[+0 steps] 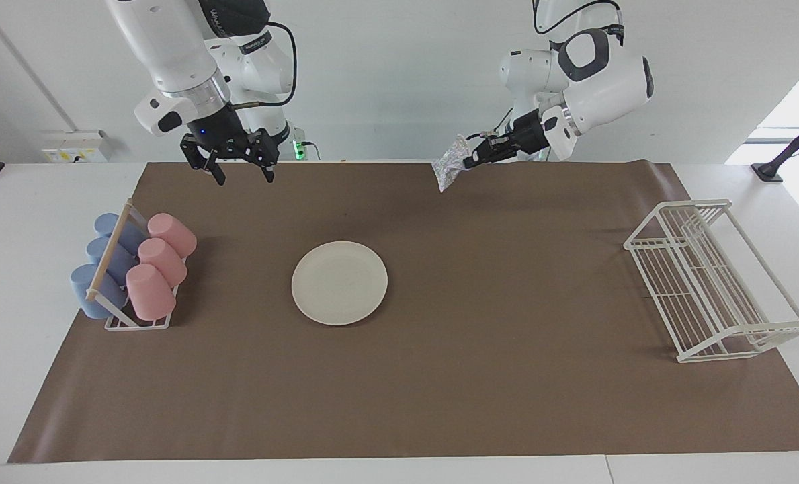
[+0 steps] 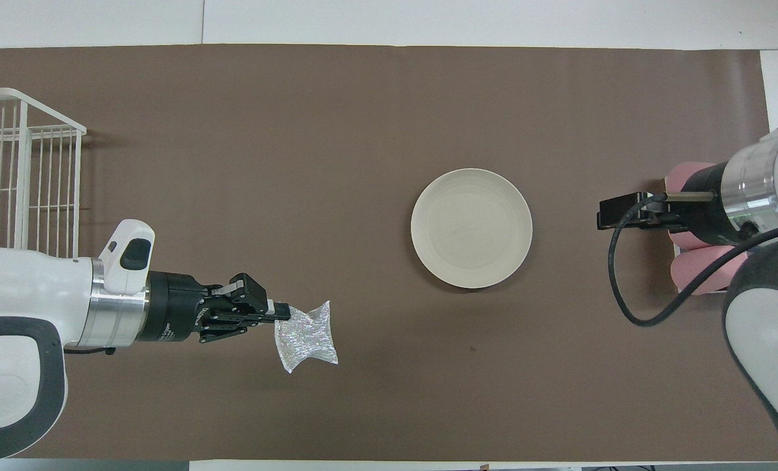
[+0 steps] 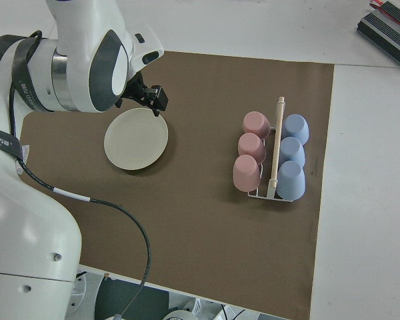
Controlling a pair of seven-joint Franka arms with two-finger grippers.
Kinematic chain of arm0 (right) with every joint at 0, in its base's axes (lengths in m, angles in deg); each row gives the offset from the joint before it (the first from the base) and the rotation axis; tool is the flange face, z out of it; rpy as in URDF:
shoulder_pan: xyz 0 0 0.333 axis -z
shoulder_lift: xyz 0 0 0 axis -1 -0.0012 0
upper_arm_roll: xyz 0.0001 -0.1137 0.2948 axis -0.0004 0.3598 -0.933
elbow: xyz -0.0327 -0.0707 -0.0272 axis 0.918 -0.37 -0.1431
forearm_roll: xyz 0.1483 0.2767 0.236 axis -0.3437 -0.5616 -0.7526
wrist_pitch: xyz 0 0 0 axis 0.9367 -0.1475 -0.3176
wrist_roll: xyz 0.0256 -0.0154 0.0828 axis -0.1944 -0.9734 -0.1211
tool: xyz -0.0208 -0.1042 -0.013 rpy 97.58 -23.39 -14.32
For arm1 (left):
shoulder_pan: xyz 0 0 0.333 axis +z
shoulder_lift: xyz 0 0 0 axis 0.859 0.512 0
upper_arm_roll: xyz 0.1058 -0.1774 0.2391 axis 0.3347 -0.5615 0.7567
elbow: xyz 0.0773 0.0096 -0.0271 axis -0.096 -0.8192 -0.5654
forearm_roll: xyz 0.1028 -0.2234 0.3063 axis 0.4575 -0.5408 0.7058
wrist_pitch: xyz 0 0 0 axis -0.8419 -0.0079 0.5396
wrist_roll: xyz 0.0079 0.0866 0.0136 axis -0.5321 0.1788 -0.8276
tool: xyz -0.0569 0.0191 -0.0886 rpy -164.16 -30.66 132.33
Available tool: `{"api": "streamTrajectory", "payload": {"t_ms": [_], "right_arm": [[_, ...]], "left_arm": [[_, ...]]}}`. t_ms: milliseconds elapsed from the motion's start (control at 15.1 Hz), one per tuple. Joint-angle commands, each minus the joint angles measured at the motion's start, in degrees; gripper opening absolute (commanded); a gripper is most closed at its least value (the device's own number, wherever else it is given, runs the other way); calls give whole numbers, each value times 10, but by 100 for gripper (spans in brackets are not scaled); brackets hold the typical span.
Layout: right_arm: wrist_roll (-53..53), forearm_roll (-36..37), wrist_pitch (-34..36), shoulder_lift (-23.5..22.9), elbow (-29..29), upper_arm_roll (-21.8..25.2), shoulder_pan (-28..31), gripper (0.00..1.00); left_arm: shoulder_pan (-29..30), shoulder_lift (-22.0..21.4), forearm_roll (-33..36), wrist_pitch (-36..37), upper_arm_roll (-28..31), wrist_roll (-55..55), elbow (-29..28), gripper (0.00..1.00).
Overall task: Wipe plate with sponge
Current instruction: 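Pull the scrubber back with the left gripper while the right gripper retreats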
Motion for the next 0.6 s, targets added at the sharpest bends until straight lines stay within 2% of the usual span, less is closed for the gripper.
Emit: {"api": "streamTrajectory", "payload": {"t_ms": [0, 66, 265, 397, 529], "right_arm": [[-73, 22, -13, -24, -11, 49, -26, 100], [-97, 35, -13, -35, -26, 78, -46, 100], [-123, 79, -9, -67, -67, 175, -156, 100], [-124, 80, 22, -113, -129, 184, -161, 100], [-124, 79, 46, -109, -120, 214, -166, 100]], "left_arm": [[7, 35, 112, 33, -3, -59, 60, 0], [6, 45, 154, 42, -3, -75, 74, 0], [7, 49, 263, 64, -3, -83, 87, 0], [7, 50, 329, 70, -3, -83, 88, 0], [7, 54, 397, 82, -3, -83, 89, 0]]}}
